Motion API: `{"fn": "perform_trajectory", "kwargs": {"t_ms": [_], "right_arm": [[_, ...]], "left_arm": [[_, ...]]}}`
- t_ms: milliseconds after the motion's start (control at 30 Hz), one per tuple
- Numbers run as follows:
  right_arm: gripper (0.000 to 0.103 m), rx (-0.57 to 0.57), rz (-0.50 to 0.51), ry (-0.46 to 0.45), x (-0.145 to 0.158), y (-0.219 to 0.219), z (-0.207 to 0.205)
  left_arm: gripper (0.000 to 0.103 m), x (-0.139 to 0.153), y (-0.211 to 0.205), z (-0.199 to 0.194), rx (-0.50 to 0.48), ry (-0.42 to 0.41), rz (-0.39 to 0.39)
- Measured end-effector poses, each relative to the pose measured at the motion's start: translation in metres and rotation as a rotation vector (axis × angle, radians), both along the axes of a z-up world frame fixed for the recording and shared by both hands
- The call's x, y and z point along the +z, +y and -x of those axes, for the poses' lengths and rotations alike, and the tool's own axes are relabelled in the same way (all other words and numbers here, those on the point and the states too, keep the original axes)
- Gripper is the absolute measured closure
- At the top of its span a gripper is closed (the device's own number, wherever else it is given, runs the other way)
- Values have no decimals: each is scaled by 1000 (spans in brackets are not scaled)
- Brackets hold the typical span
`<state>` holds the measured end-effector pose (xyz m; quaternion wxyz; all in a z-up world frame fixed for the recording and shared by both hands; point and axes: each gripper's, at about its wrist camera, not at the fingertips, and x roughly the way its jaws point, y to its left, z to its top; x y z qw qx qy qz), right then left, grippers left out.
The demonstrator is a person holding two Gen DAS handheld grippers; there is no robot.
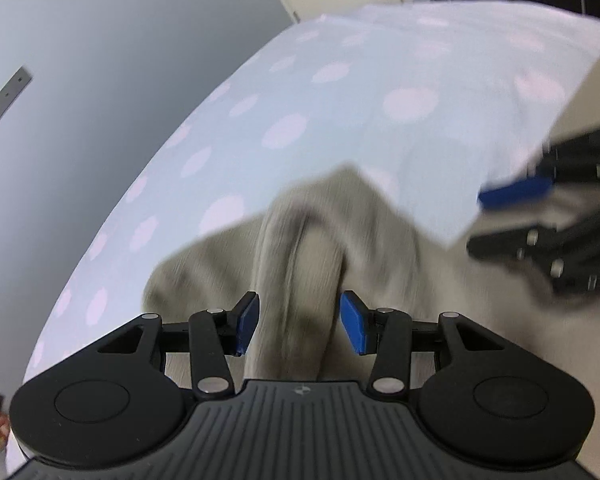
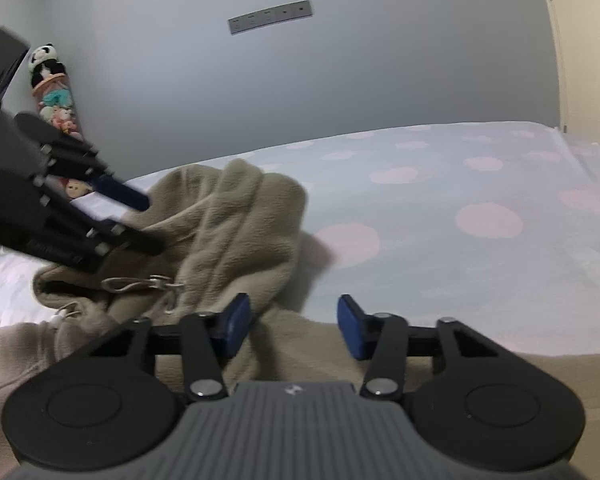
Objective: Fold clothes
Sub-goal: 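Lift the hood with the left gripper while the right gripper holds the body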
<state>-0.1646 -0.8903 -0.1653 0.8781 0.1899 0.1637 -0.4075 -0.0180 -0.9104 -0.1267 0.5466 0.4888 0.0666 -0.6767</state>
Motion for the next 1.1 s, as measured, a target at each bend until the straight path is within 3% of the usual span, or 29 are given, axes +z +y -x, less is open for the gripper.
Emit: {"fn": "perform_trajectory", "kwargs": {"t_ms": [33,100,233,333,567,633,800,933,1033,1100], "right_arm": [[69,-3,0,-2,0,-2,2],[77,10,-3,-18,-2,-4,6],[78,35,-28,-36,-8,-9,6],[76,44,-40,-41,-9,-10,6],[74,48,-44,-50,-9,-11,8],[74,49,-45,-54,-9,-11,9],[74,47,-50,-53,-10,-10,9],[75,46,-43,-43,-10,-9,6],[85,62,-35,-42,-10,-7,4],[85,75,-31,-43,-11,-6,2]], "left_arm": [[60,2,-7,4,-11,11,5],[59,5,-19,10,-31,27,11],[55,15,-31,13,-47,74,-14],[54,10,-43,9,-29,37,-24],[53,-9,-58,-3,39,84,-74],[68,-8,-59,-2,37,107,-75],[87,8,-38,7,-50,142,-103],[89,3,-28,16,-83,170,-157],[89,-7,-23,24,-90,198,-182],[89,-13,-19,29,-95,215,-189]]}}
